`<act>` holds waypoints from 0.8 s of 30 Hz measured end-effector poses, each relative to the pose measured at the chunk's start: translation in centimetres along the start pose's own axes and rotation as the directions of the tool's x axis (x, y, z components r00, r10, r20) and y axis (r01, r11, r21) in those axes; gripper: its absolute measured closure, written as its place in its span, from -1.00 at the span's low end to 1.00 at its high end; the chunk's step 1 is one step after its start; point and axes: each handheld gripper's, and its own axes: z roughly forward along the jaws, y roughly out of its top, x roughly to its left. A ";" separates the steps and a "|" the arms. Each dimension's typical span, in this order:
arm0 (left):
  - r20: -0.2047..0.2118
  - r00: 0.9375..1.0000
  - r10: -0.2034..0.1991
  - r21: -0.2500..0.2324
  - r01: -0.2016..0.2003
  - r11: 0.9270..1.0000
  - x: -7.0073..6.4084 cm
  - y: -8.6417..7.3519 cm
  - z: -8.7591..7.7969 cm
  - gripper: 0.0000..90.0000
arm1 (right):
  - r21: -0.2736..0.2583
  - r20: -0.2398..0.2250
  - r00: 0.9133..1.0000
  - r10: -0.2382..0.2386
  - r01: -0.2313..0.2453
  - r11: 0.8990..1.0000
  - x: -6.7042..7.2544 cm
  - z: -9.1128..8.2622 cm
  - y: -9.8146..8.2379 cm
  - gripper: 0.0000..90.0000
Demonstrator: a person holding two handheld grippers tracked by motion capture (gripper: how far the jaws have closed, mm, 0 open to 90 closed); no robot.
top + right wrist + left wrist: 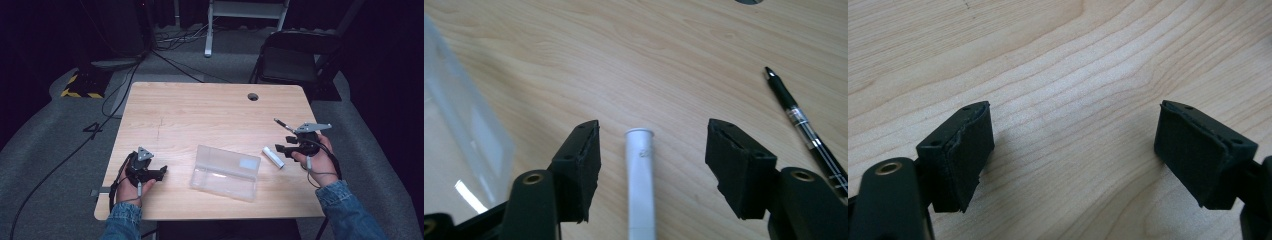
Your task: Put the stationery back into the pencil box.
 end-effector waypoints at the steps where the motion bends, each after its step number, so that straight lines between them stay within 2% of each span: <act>1: -0.001 1.000 -0.003 0.001 0.003 1.000 0.0 0.0 0.0 -0.63 | 0.002 0.007 1.000 0.013 -0.013 1.000 -0.5 0.2 0.2 -0.06; 13: -0.001 1.000 -0.004 0.002 0.004 1.000 -0.1 0.0 0.0 -0.63 | 0.030 0.058 0.997 0.056 -0.058 0.998 -4.3 2.4 1.1 0.09; 15: -0.012 1.000 -0.016 0.003 0.016 1.000 -0.3 0.0 0.0 -0.63 | 0.041 0.068 0.996 0.052 -0.055 0.998 -4.9 3.0 1.3 0.15; 16: -0.005 1.000 -0.005 0.008 0.005 1.000 -0.4 0.0 0.0 -0.66 | 0.049 0.078 0.996 0.046 -0.049 0.998 -5.2 3.2 1.4 0.16; 21: -0.003 1.000 -0.002 0.002 0.002 1.000 -0.5 0.0 0.0 -0.66 | 0.076 0.099 0.995 0.023 -0.030 0.997 -6.4 4.5 2.1 0.22; 24: -0.002 1.000 -0.003 0.002 0.003 1.000 -0.5 0.0 0.0 -0.65 | 0.083 0.106 0.994 0.025 -0.034 0.996 -6.9 5.1 2.2 0.23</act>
